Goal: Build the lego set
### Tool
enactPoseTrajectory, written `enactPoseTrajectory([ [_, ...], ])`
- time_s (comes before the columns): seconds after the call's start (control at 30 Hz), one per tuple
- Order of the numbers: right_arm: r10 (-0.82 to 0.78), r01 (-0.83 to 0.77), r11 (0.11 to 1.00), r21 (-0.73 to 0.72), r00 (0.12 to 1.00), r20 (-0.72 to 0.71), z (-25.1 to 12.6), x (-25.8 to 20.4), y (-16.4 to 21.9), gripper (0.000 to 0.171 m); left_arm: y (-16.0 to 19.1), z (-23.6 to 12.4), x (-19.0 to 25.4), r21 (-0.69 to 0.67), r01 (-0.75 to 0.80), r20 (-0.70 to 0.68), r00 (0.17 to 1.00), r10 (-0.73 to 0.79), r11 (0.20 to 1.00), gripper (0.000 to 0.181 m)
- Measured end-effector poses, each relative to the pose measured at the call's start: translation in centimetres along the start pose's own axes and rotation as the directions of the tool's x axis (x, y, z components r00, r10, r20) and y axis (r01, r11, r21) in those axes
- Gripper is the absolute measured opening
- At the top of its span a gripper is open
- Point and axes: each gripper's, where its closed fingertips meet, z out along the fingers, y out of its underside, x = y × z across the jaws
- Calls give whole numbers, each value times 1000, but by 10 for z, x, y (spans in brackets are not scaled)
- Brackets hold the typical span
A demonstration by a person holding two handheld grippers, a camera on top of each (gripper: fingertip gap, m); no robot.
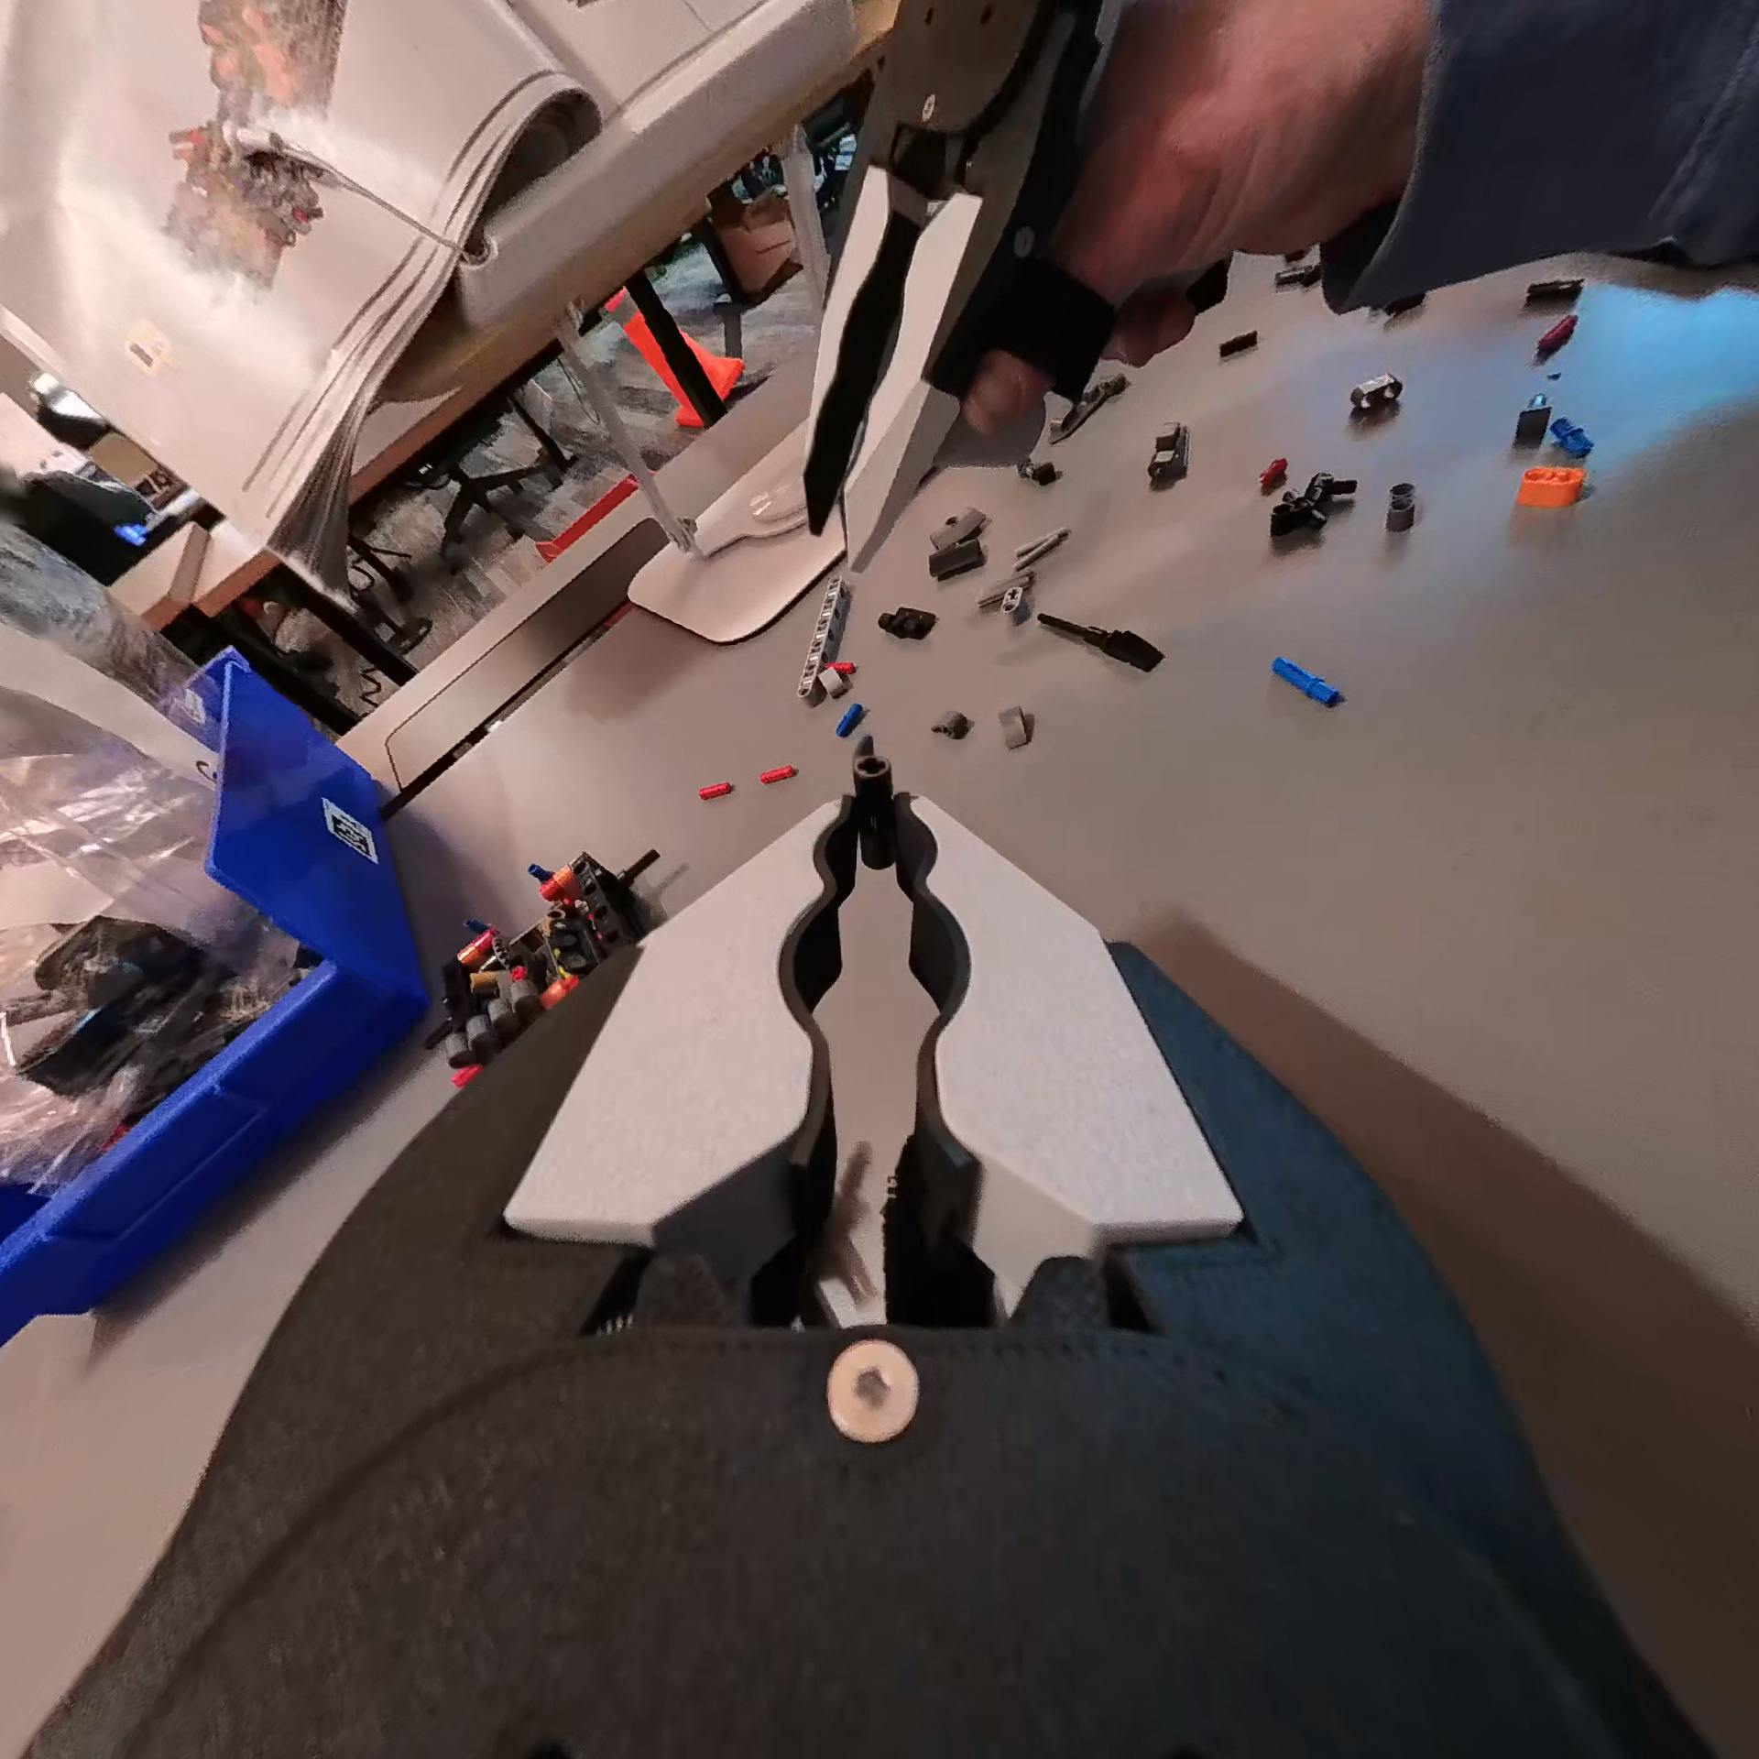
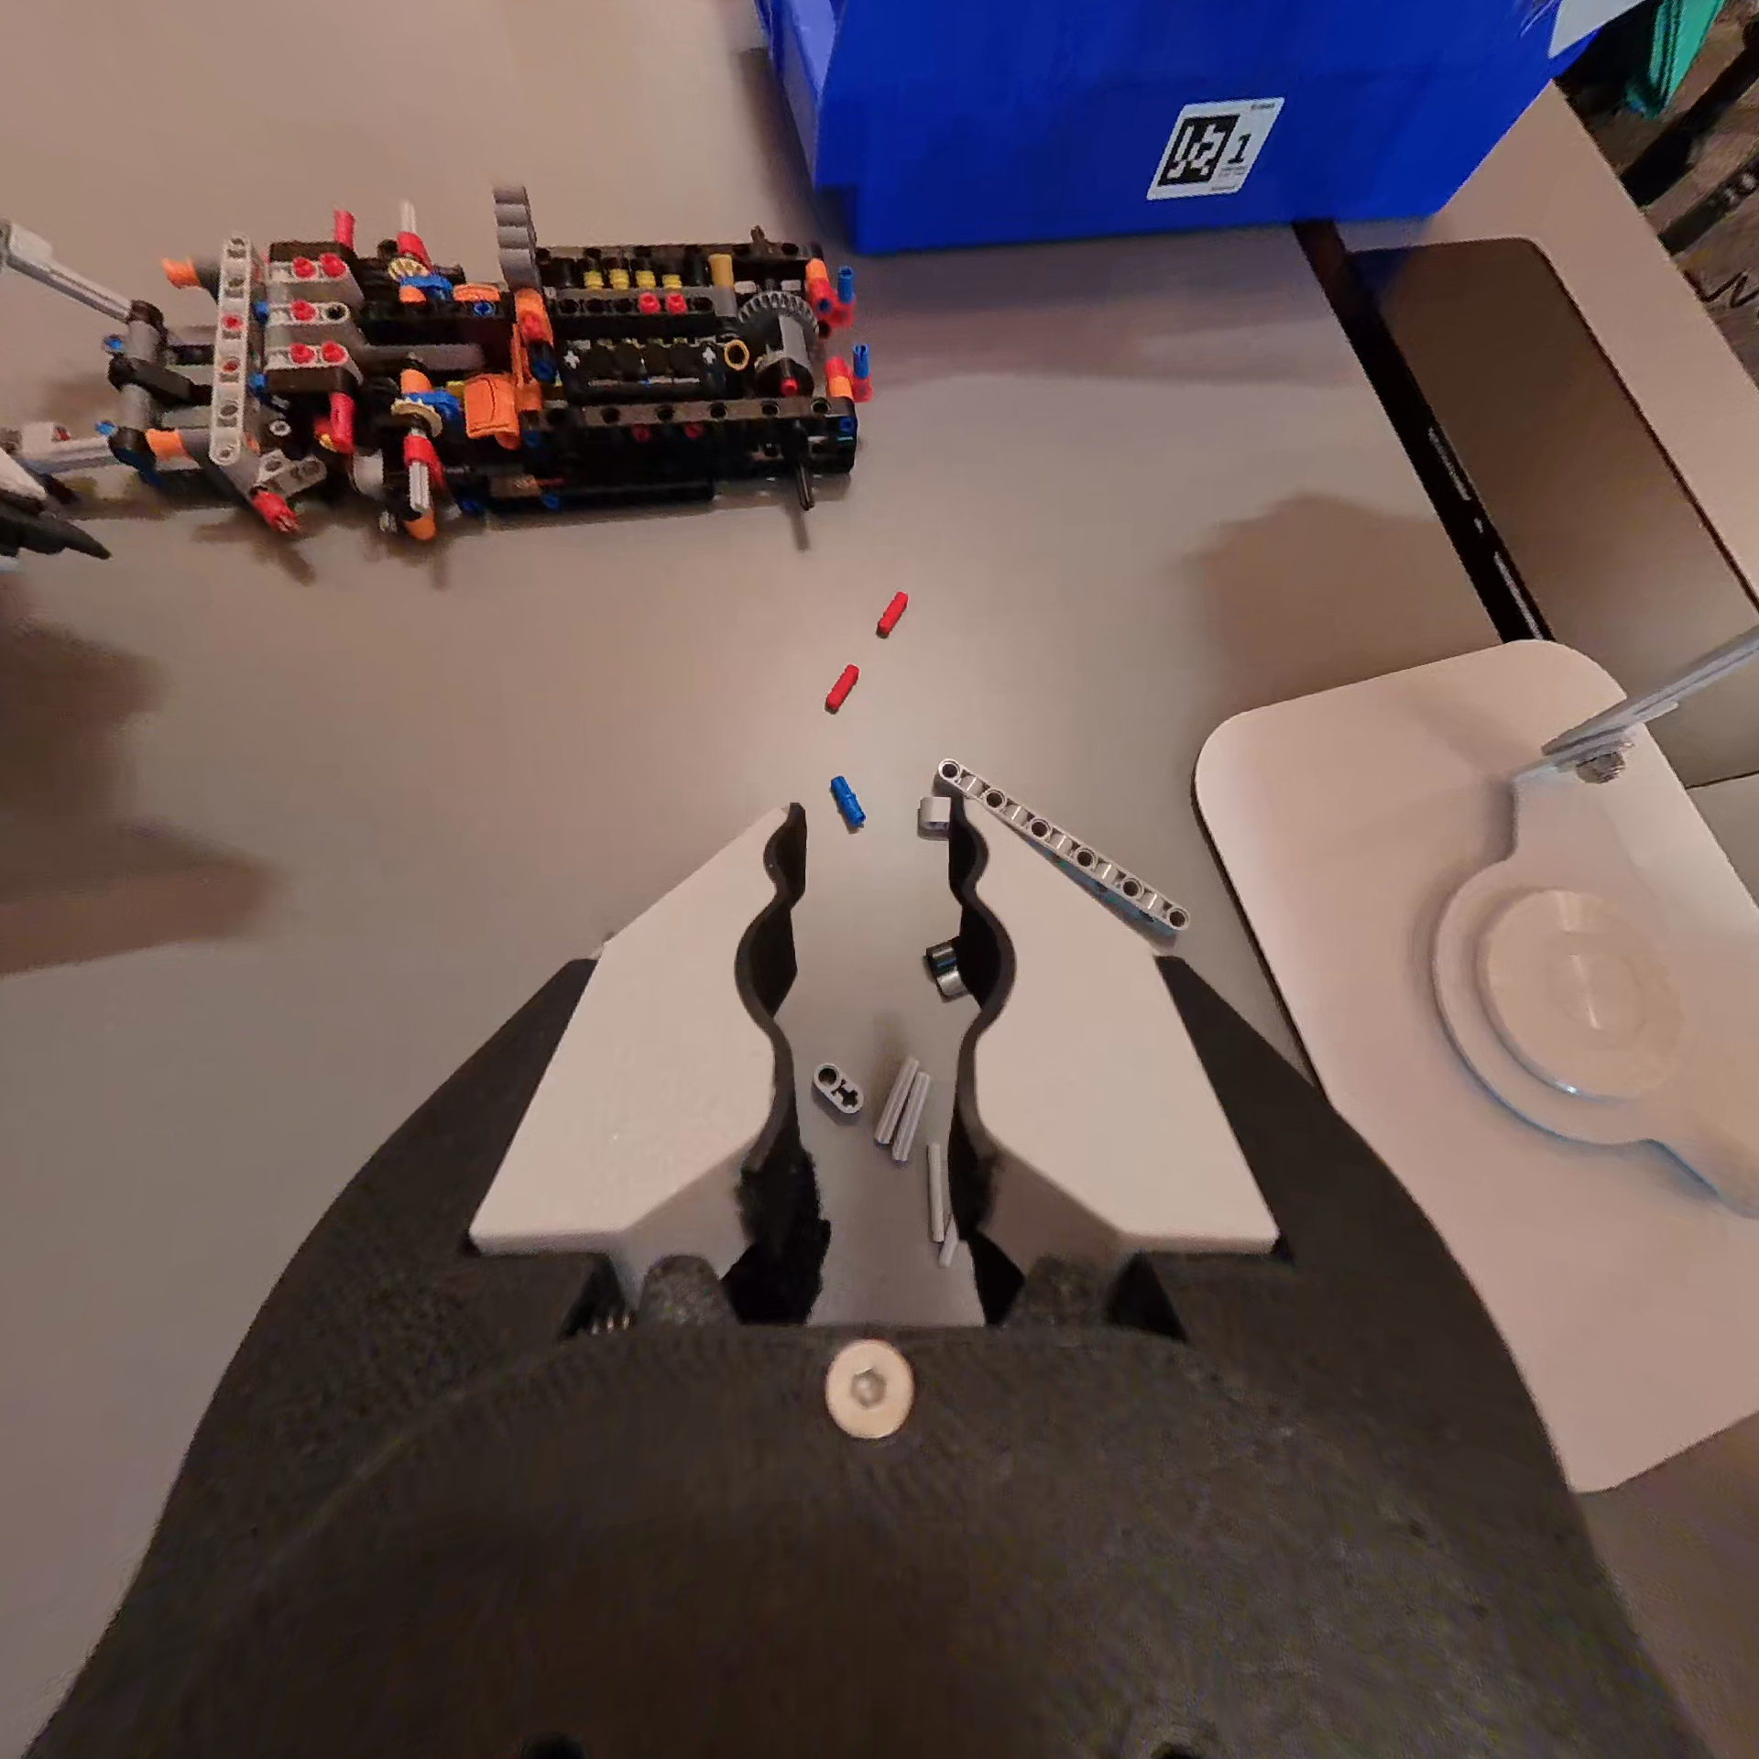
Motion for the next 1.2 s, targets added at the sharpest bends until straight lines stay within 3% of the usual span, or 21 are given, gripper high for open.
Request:
enactPoseTrajectory([
  [0.37, -107, 112, 991, -76, 992, 68, 50, -20, 0, 25, 7, 3, 9, -5, 41, -40, 998, -41, 999, 5],
  [0.7, 14, -9, 979, -204, 1000, 21, 91, -13, 4, 14, 14, 1, -3, -14, 69, -17, 997, -69, 998, 5],
  [0.8, 41, -35, 977, -208, 999, 25, 93, -12, 4, 2, 15, 1, -5, -14, 75, -14, 997, -75, 997, 5],
  [1.0, 52, -41, 989, -143, 996, 75, 85, -21, -2, 1, 17, 3, -8, -23, 89, -7, 996, -89, 996, 5],
  [1.2, -43, 42, 999, 9, 976, 215, 22, -77, -31, 1, 22, 11, -2, -91, 45, -11, 999, -47, 995, 5],
])
